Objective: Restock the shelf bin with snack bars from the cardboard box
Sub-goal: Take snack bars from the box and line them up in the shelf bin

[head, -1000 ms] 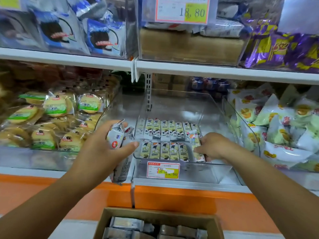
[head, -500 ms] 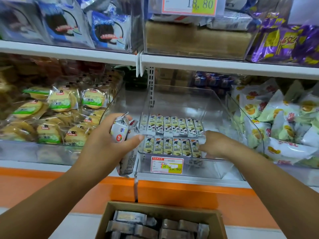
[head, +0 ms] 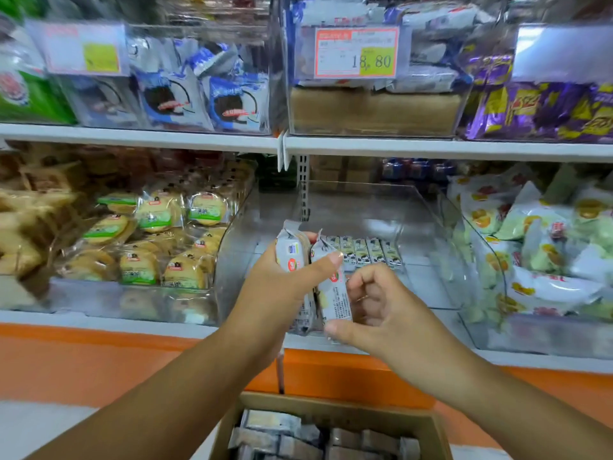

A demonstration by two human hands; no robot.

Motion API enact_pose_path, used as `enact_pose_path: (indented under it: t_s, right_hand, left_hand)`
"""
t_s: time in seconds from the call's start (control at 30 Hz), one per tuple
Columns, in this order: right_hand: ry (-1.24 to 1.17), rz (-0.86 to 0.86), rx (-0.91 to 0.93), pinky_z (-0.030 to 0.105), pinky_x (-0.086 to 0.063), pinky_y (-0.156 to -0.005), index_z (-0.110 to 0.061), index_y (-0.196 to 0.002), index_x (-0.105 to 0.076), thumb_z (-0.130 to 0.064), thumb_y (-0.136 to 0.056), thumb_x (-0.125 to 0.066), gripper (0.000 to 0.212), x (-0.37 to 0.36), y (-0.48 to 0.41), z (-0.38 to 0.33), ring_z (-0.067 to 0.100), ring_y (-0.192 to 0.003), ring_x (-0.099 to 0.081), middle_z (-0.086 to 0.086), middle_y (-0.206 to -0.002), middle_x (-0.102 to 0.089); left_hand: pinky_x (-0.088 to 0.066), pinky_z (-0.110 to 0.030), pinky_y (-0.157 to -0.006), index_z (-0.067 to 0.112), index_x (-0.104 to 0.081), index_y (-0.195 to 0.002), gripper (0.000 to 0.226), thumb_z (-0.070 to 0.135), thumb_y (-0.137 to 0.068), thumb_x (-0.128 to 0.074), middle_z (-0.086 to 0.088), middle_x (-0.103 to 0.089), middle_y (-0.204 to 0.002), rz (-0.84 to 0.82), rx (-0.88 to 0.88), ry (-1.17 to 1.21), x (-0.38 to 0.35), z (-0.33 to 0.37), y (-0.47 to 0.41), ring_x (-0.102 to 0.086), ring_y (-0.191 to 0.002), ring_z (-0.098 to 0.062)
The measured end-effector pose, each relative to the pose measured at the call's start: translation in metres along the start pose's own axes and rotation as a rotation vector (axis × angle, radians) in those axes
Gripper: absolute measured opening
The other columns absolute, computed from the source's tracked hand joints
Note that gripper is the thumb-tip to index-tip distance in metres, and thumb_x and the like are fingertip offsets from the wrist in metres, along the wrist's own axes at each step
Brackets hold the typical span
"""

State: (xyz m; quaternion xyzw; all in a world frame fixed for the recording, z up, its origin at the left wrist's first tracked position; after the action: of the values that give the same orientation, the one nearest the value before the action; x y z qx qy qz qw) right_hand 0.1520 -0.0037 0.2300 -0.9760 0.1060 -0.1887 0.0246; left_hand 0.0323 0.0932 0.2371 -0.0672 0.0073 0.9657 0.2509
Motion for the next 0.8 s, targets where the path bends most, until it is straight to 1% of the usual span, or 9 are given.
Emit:
enact_pose_path:
  t_s: [0.1, 0.17, 0.23, 0.33, 0.47, 0.53, 0.6, 0.7, 0.8]
  right_hand:
    - [-0.074, -0.008, -0.017, 0.049, -0.053, -0.087, -0.035, -0.097, -0.051, -0.039, -0.066, -0.081, 0.044, 0.007, -0.001, 0.0, 0.031, -0.097, -0.063, 0.007, -0.103, -0.064]
    - [-0.146, -0.032, -0.059, 0.042, -0.055, -0.088, -0.026, -0.108, -0.051, -0.022, -0.078, -0.078, 0.041, 0.014, -0.002, 0.003, 0.033, -0.1, -0.063, 0.013, -0.105, -0.066]
    - [-0.234, -0.074, -0.108, 0.034, -0.055, -0.086, -0.017, -0.114, -0.052, -0.011, -0.083, -0.073, 0.038, 0.02, -0.002, 0.003, 0.029, -0.099, -0.066, 0.013, -0.106, -0.069]
    - [-0.337, -0.118, -0.177, 0.041, -0.054, -0.09, -0.013, -0.117, -0.055, -0.01, -0.081, -0.071, 0.04, 0.023, -0.003, 0.007, 0.031, -0.1, -0.067, 0.019, -0.11, -0.068]
    - [-0.448, -0.16, -0.261, 0.043, -0.055, -0.086, -0.007, -0.122, -0.053, 0.0, -0.087, -0.063, 0.037, 0.028, -0.004, 0.009, 0.034, -0.098, -0.068, 0.022, -0.112, -0.068]
    - [-0.386, -0.155, -0.278, 0.046, -0.053, -0.091, -0.01, -0.12, -0.056, -0.002, -0.09, -0.059, 0.032, 0.031, -0.004, 0.008, 0.032, -0.101, -0.067, 0.019, -0.111, -0.069]
    - [-0.192, -0.123, -0.241, 0.041, -0.051, -0.092, -0.019, -0.115, -0.058, -0.013, -0.09, -0.062, 0.026, 0.032, -0.005, 0.005, 0.023, -0.096, -0.068, 0.01, -0.106, -0.072]
    - [-0.015, -0.053, -0.141, 0.032, -0.054, -0.089, -0.03, -0.113, -0.056, -0.037, -0.076, -0.073, 0.042, 0.028, -0.007, -0.003, 0.013, -0.094, -0.067, -0.003, -0.101, -0.067]
    - [0.087, -0.042, -0.056, 0.026, -0.053, -0.08, -0.034, -0.11, -0.055, -0.026, -0.08, -0.074, 0.036, 0.03, -0.012, -0.013, 0.004, -0.082, -0.062, -0.008, -0.092, -0.061]
  left_hand:
    - [-0.06, -0.048, -0.079, 0.026, -0.064, -0.109, 0.036, 0.025, -0.077, -0.079, -0.006, -0.076, -0.096, -0.021, 0.032, 0.042, -0.004, 0.002, 0.003, -0.073, -0.093, -0.028]
    - [-0.061, -0.044, -0.073, 0.023, -0.065, -0.112, 0.034, 0.025, -0.08, -0.075, -0.006, -0.077, -0.095, -0.073, 0.046, 0.037, -0.003, 0.003, 0.003, -0.073, -0.092, -0.029]
    - [-0.062, -0.042, -0.075, 0.016, -0.065, -0.115, 0.039, 0.026, -0.078, -0.072, -0.01, -0.076, -0.101, -0.138, 0.064, 0.058, -0.001, 0.003, 0.003, -0.073, -0.095, -0.031]
    - [-0.061, -0.039, -0.081, 0.012, -0.066, -0.117, 0.042, 0.026, -0.078, -0.068, -0.01, -0.075, -0.108, -0.205, 0.098, 0.065, 0.002, 0.002, 0.003, -0.072, -0.1, -0.026]
    - [-0.059, -0.041, -0.086, 0.009, -0.066, -0.116, 0.033, 0.019, -0.085, -0.065, -0.009, -0.076, -0.105, -0.228, 0.115, 0.049, 0.003, 0.0, 0.003, -0.073, -0.097, -0.025]
    - [-0.061, -0.038, -0.082, 0.009, -0.066, -0.114, 0.027, 0.017, -0.088, -0.065, -0.009, -0.077, -0.102, -0.22, 0.103, 0.021, 0.001, 0.0, 0.002, -0.074, -0.094, -0.025]
    - [-0.061, -0.035, -0.076, 0.012, -0.066, -0.113, 0.026, 0.018, -0.087, -0.068, -0.007, -0.077, -0.099, -0.203, 0.083, -0.032, 0.0, 0.0, 0.001, -0.075, -0.091, -0.024]
    - [-0.061, -0.035, -0.072, 0.014, -0.067, -0.113, 0.032, 0.021, -0.083, -0.075, -0.004, -0.077, -0.097, -0.194, 0.049, -0.119, -0.004, -0.001, 0.001, -0.075, -0.088, -0.022]
    - [-0.06, -0.028, -0.064, 0.018, -0.068, -0.109, 0.031, 0.021, -0.08, -0.078, 0.003, -0.077, -0.092, -0.139, -0.007, -0.184, -0.006, 0.002, 0.0, -0.075, -0.081, -0.014]
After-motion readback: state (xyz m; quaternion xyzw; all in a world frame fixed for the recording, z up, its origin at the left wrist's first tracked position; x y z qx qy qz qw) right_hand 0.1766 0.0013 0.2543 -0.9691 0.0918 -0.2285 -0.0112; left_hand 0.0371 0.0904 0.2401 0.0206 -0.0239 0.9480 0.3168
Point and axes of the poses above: each hand's wrist, its own y-axis away from the middle knuckle, its own x-axis out of the back of the hand, z = x × y, the point moved 3 cm from there along -y, towards the middle knuckle
